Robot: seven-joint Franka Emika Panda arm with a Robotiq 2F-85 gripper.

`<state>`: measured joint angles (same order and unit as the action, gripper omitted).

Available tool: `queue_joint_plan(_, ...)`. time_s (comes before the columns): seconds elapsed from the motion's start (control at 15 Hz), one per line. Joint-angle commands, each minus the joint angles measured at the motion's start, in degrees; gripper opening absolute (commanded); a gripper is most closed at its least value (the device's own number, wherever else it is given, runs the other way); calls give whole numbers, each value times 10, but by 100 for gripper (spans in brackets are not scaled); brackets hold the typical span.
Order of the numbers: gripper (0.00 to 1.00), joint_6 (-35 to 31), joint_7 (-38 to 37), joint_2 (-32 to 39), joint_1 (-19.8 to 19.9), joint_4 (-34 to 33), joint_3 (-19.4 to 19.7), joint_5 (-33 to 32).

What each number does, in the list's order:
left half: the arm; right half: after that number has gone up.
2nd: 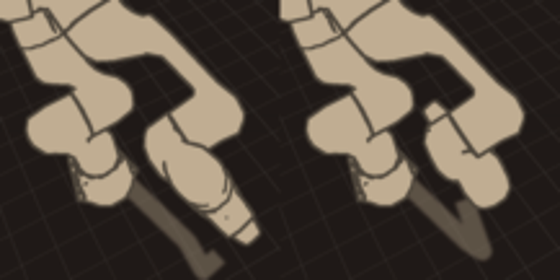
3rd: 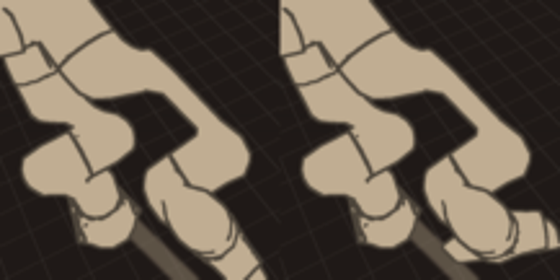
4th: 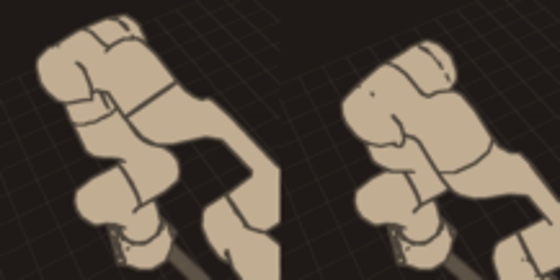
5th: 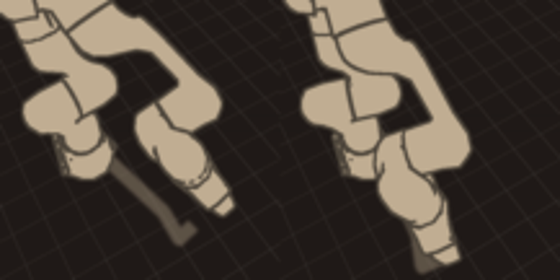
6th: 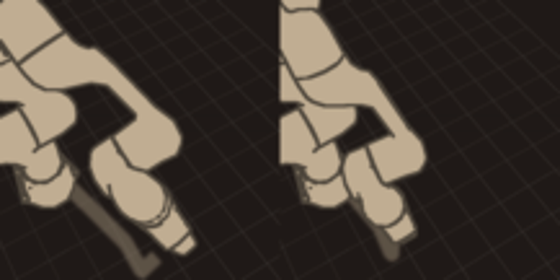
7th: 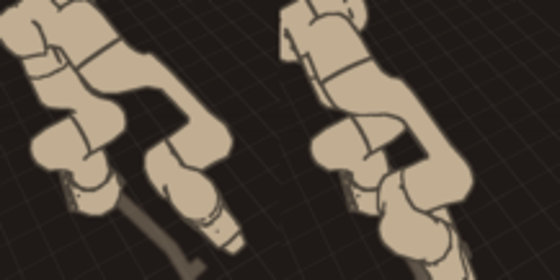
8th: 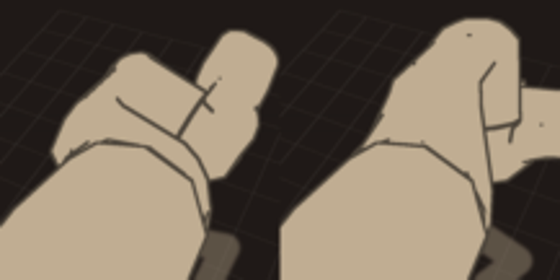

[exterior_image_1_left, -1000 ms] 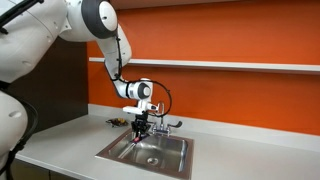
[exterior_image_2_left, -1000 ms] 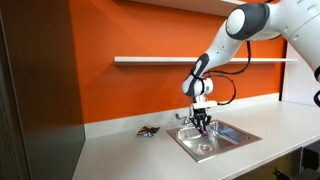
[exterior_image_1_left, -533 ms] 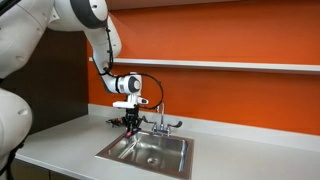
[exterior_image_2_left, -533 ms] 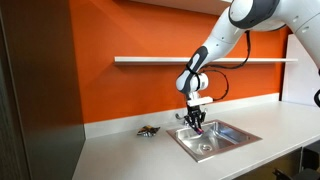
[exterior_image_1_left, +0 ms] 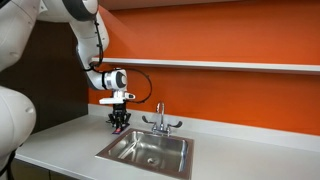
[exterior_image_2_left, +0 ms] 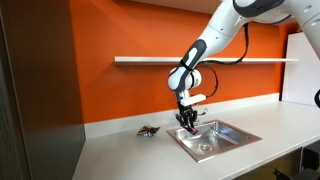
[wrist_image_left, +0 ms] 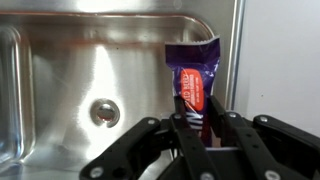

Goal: Remove the snack packet from the sink

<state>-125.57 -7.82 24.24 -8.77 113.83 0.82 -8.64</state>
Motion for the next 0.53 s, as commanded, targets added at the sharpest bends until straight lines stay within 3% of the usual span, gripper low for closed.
queue_joint_plan(0.0,7,-11,11,-26,-12,23,-18,-32)
queue_joint_plan(0.47,7,-32,51,-4,-35,10,-51,-62)
